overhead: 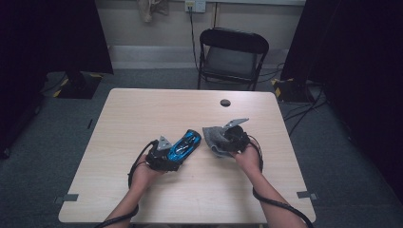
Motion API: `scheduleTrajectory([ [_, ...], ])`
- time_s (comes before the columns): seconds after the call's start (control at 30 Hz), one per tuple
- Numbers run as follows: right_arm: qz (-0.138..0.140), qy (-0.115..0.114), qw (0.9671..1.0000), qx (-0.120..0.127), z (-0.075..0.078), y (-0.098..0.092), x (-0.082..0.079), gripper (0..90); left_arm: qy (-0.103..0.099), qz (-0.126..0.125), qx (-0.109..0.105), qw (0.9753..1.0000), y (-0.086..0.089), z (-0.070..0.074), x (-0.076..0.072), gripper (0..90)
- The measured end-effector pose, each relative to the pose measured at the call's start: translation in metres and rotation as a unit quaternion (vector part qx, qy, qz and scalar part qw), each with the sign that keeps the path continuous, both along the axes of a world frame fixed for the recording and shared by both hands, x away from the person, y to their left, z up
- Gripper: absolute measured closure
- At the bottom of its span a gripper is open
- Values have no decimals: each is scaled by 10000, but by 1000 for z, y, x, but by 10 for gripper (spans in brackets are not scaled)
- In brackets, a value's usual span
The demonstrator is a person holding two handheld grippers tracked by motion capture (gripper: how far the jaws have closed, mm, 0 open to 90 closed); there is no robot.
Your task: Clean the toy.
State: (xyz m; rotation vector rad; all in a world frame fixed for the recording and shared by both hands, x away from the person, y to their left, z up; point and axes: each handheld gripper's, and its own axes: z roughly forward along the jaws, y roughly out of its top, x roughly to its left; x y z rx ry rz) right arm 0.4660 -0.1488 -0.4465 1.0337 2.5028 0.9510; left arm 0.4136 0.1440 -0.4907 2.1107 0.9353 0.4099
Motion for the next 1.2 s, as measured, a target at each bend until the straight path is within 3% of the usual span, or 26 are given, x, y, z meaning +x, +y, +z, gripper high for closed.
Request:
scheduleTrajectory([
  [0.17, 16, 31, 10000, -40, -5, -1, -4, 665, 12, -63, -150, 9999, 0, 14, -1, 191],
  [0.33, 22, 35, 10000, -32, -9, -1, -9, 652, 69, 31, -240, 9997, -8, 27, 7, 319],
  [0.4, 28, 80, 10000, -43, -11, -1, -11, 642, 121, 98, -153, 9998, -11, 29, 12, 360],
  [0.73, -26, 45, 10000, -55, -16, -9, -13, 490, 128, 257, 127, 9995, -28, 23, 32, 400],
  [0.8, -34, 44, 9999, -84, -17, -10, -14, 453, 225, 205, 9, 9995, -31, 22, 34, 409],
  [0.87, -33, 34, 10000, -69, -18, -12, -14, 442, 272, 232, 116, 9993, -33, 19, 35, 412],
  [0.93, -45, 34, 10000, -28, -18, -13, -14, 432, 270, 254, 86, 9993, -34, 17, 35, 413],
  [1.03, -69, -11, 10000, 4, -17, -15, -14, 407, 260, 223, 181, 9992, -33, 18, 36, 416],
  [1.1, -137, -64, 9999, 0, -15, -15, -14, 378, 184, 190, 401, 9988, -35, 18, 35, 421],
  [1.2, -209, -123, 9997, 17, -12, -13, -13, 367, 256, 283, 261, 9989, -32, 17, 35, 409],
])
